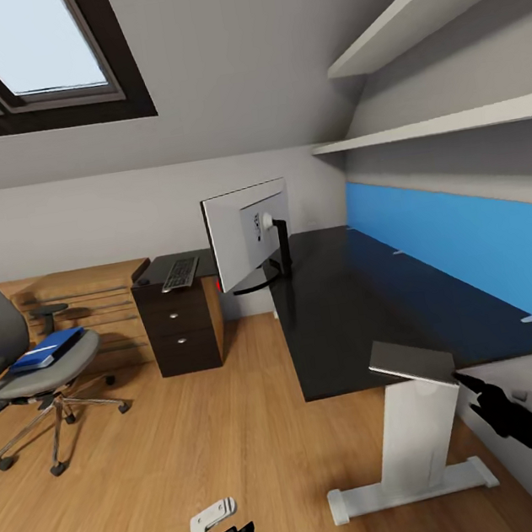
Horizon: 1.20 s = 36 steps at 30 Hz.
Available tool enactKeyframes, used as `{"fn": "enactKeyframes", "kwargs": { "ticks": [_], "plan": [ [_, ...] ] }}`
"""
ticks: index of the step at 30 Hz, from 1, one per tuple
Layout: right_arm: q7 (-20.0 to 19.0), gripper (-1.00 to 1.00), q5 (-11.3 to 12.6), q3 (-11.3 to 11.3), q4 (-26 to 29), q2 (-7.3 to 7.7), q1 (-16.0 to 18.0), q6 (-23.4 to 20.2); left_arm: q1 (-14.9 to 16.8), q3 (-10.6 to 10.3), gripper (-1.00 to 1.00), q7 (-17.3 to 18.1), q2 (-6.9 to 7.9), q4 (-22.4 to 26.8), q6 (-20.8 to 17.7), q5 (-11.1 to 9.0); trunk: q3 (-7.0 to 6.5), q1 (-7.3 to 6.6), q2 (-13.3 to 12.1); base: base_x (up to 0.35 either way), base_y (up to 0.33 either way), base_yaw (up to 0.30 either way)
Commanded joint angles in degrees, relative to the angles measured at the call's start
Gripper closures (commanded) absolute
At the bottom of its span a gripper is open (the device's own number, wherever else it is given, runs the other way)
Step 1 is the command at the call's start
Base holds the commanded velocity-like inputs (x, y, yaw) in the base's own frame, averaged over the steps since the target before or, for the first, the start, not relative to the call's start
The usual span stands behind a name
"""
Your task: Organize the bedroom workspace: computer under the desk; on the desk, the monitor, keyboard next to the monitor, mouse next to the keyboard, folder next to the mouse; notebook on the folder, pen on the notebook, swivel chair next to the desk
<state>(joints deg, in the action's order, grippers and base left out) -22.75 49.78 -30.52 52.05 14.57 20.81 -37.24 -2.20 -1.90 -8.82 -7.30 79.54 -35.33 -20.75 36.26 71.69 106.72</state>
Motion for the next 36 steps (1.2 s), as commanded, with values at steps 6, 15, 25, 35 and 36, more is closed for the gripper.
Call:
{"fn": "enactKeyframes", "kwargs": {
  "ticks": [6,15,25,35,36],
  "plan": [
    [-0.1,-1.00,0.1,-0.2,-1.8,-0.02,0.1,1.8,0.0,-0.1,-1.00,-0.5,0.00,0.1,-0.2,-0.6,0.05,0.00,0.0,0.003,0.000,0.000],
    [-0.1,-1.00,0.1,-0.2,-2.0,-0.06,0.1,2.1,0.0,-0.1,-1.00,-0.5,0.00,0.1,-0.2,-0.6,0.05,0.00,0.0,0.034,0.000,0.000],
    [-0.2,-1.00,0.0,0.0,-1.9,-1.62,0.1,2.3,0.0,-0.1,-1.00,-0.5,0.00,0.0,-0.2,-0.6,0.05,0.00,0.0,0.025,0.000,0.000],
    [-0.4,-1.00,-0.2,0.1,-1.6,-3.78,0.1,5.3,0.0,-0.1,-1.00,-0.5,-0.01,0.0,-0.2,-0.6,0.05,0.00,0.0,0.000,0.000,0.000],
    [-0.4,-1.00,-0.2,0.1,-1.6,-3.80,0.1,5.3,0.0,-0.1,-1.00,-0.5,-0.01,0.0,-0.2,-0.6,0.05,0.00,0.0,0.000,0.000,0.000]
  ]
}}
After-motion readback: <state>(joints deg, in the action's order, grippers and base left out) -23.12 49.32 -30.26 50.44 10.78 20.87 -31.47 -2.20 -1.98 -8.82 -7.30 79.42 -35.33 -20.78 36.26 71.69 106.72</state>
